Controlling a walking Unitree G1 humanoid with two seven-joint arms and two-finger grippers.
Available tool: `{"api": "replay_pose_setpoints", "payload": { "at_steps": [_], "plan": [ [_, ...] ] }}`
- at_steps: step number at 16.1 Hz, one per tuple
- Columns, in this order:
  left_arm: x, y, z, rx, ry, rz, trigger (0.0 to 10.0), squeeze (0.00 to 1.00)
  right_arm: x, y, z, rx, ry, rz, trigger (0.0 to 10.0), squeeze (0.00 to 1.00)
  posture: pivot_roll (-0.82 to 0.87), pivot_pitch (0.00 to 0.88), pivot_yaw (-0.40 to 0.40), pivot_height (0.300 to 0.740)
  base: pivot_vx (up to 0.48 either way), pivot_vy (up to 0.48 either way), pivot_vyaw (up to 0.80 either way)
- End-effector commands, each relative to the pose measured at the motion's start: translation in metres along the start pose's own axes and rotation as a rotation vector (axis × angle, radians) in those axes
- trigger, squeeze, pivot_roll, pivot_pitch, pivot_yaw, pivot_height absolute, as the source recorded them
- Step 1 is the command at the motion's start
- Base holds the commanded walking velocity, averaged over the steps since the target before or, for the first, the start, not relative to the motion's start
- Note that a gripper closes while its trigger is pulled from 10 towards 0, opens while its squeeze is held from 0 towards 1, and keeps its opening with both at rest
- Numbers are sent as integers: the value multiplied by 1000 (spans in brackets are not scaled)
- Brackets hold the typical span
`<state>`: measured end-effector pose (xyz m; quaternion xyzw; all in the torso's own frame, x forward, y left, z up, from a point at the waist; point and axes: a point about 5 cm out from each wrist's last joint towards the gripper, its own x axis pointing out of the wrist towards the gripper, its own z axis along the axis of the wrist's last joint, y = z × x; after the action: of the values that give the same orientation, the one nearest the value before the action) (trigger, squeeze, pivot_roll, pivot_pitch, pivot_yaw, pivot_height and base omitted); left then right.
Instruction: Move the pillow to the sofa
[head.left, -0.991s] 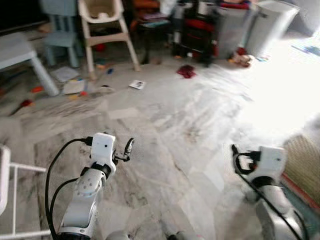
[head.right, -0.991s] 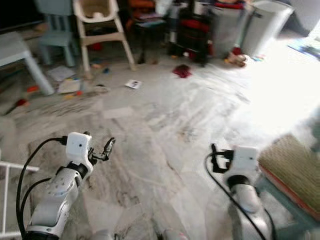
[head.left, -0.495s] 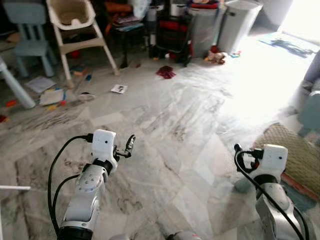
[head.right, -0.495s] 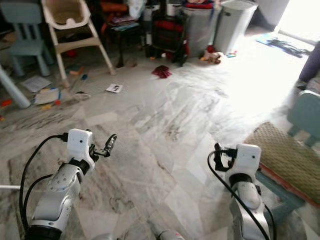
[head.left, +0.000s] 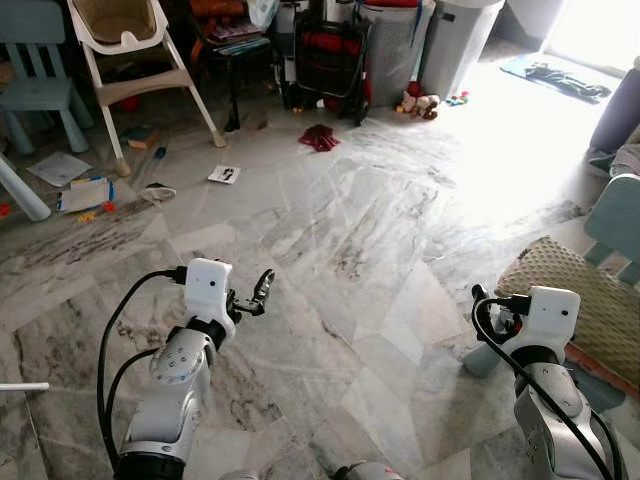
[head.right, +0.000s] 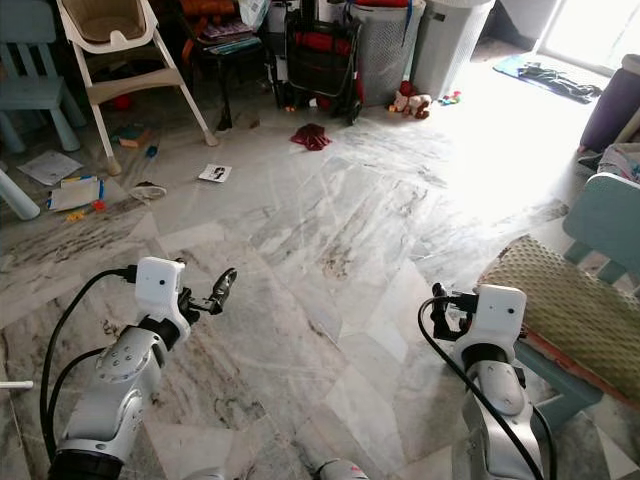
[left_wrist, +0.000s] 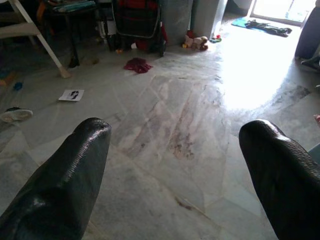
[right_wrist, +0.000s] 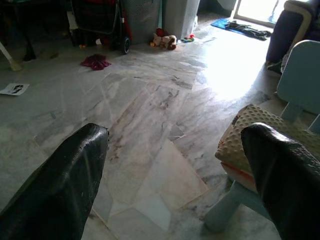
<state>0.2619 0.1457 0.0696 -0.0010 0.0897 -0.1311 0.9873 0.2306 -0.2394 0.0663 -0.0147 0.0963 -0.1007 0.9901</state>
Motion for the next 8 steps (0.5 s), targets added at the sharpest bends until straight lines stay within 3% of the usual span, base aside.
{"api": "replay_pose_setpoints", "payload": {
  "at_steps": [1,8],
  "plan": [
    [1,1,0,6,-1,-13,10000,0,0,-3,1,2,4,-12,10000,0,-73,0,13,740,0,0,-575],
    [1,0,0,1,4,-23,10000,0,-1,-3,-1,3,10,-13,10000,0,-79,0,17,740,0,-283,0]
  ]
}}
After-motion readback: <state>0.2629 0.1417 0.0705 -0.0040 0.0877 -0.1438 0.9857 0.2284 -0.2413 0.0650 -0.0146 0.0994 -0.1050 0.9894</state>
